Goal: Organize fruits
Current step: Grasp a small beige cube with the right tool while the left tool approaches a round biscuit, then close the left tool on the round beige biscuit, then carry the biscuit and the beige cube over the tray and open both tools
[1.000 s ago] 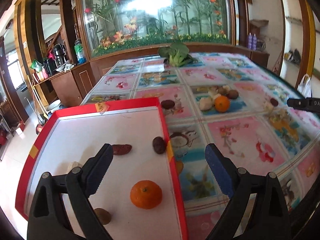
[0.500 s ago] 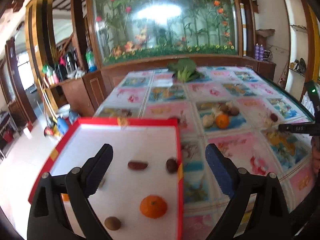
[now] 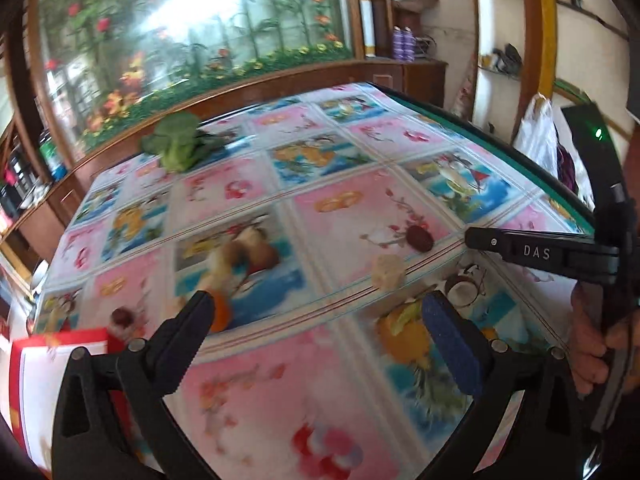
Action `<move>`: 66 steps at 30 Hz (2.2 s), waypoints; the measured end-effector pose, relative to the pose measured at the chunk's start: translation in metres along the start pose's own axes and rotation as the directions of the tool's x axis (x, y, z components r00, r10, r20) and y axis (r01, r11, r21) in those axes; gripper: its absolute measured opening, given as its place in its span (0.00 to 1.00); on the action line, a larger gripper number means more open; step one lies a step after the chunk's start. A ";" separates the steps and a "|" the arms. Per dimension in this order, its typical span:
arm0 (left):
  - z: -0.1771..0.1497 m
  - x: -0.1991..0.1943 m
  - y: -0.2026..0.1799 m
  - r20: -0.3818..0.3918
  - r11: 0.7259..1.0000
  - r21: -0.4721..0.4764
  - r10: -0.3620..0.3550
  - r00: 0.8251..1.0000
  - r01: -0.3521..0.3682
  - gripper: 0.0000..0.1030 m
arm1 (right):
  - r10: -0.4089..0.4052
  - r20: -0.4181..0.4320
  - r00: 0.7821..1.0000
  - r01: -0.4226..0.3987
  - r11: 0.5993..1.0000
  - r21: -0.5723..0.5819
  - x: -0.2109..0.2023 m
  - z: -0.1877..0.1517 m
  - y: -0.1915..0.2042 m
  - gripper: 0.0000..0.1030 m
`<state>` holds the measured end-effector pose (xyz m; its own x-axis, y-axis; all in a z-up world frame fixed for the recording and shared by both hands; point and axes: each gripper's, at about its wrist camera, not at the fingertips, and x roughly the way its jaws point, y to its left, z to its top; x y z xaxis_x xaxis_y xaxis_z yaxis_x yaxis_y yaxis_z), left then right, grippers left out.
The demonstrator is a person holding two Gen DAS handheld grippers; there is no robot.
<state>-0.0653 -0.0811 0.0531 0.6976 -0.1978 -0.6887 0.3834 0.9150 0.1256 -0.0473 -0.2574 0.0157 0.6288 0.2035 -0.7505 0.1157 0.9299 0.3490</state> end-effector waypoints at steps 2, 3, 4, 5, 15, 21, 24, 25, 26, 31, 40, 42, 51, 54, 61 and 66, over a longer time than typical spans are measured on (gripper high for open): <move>0.006 0.013 -0.011 -0.010 1.000 0.029 0.001 1.000 0.000 1.00 | 0.014 -0.006 1.000 -0.014 1.000 0.015 0.000 0.001 -0.003 0.12; 0.009 0.019 -0.016 -0.014 0.999 0.042 0.000 1.000 0.001 1.00 | 0.025 -0.009 1.000 -0.024 0.999 0.028 0.000 0.002 -0.006 0.12; 0.010 0.022 -0.019 -0.014 0.999 0.050 0.000 1.000 0.001 1.00 | 0.034 -0.012 0.999 -0.034 0.999 0.039 0.000 0.003 -0.007 0.12; 0.012 0.025 -0.021 -0.017 0.998 0.059 -0.001 1.000 0.002 0.99 | 0.040 -0.014 0.999 -0.040 0.998 0.046 0.000 0.003 -0.009 0.12; 0.010 0.059 -0.035 -0.126 0.997 0.067 -0.025 0.992 0.033 0.56 | 0.034 -0.016 0.999 -0.034 0.999 0.024 0.000 0.002 -0.004 0.12; 0.008 0.057 -0.040 -0.125 0.995 0.049 -0.075 0.989 0.082 0.28 | 0.019 -0.010 1.000 -0.019 1.000 0.001 0.001 0.002 -0.001 0.12; 0.004 0.052 -0.042 -0.121 0.997 0.037 -0.069 0.990 0.074 0.28 | 0.010 -0.003 1.000 -0.010 1.000 -0.015 0.001 0.001 0.001 0.12; 0.003 0.050 -0.041 -0.122 0.996 0.026 -0.076 0.990 0.080 0.28 | 0.007 -0.001 1.000 -0.007 1.000 -0.019 0.002 0.001 0.002 0.12; 0.001 0.046 -0.039 -0.122 0.996 0.015 -0.080 0.989 0.083 0.28 | 0.005 0.001 1.000 -0.005 1.000 -0.022 0.002 0.001 0.003 0.12; -0.021 0.010 -0.038 -0.090 0.996 0.002 -0.088 0.992 0.088 0.28 | 0.008 0.006 1.000 -0.008 1.000 -0.030 0.002 0.000 0.003 0.12; -0.063 -0.058 -0.001 -0.011 0.997 -0.052 -0.065 0.998 0.064 0.28 | 0.037 0.112 0.993 -0.032 0.998 -0.045 -0.016 -0.001 0.010 0.12; -0.070 -0.067 0.015 -0.005 0.993 -0.101 -0.059 0.998 0.058 0.28 | 0.048 0.139 0.989 -0.040 0.998 -0.056 -0.020 -0.001 0.012 0.12; -0.097 -0.097 0.064 0.023 0.974 -0.226 -0.007 1.000 0.012 0.28 | 0.035 0.229 0.973 -0.011 0.994 -0.106 -0.031 -0.004 0.024 0.12; -0.104 -0.107 0.076 0.036 0.969 -0.248 0.022 0.999 -0.013 0.28 | 0.035 0.236 0.971 -0.006 0.992 -0.125 -0.032 -0.007 0.031 0.12; -0.119 -0.137 0.127 0.066 0.936 -0.333 0.142 0.988 -0.112 0.28 | 0.142 0.148 0.979 -0.106 0.967 -0.230 -0.020 -0.029 0.094 0.12; -0.131 -0.155 0.182 0.044 0.883 -0.415 0.258 0.965 -0.217 0.28 | 0.282 0.038 0.959 -0.249 0.895 -0.371 -0.006 -0.040 0.188 0.11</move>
<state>-0.1829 0.1625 0.0889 0.7990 0.0297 -0.6006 -0.0643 0.9973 -0.0361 -0.0606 -0.0714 0.0633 0.6644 0.4462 -0.5996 -0.3384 0.8949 0.2909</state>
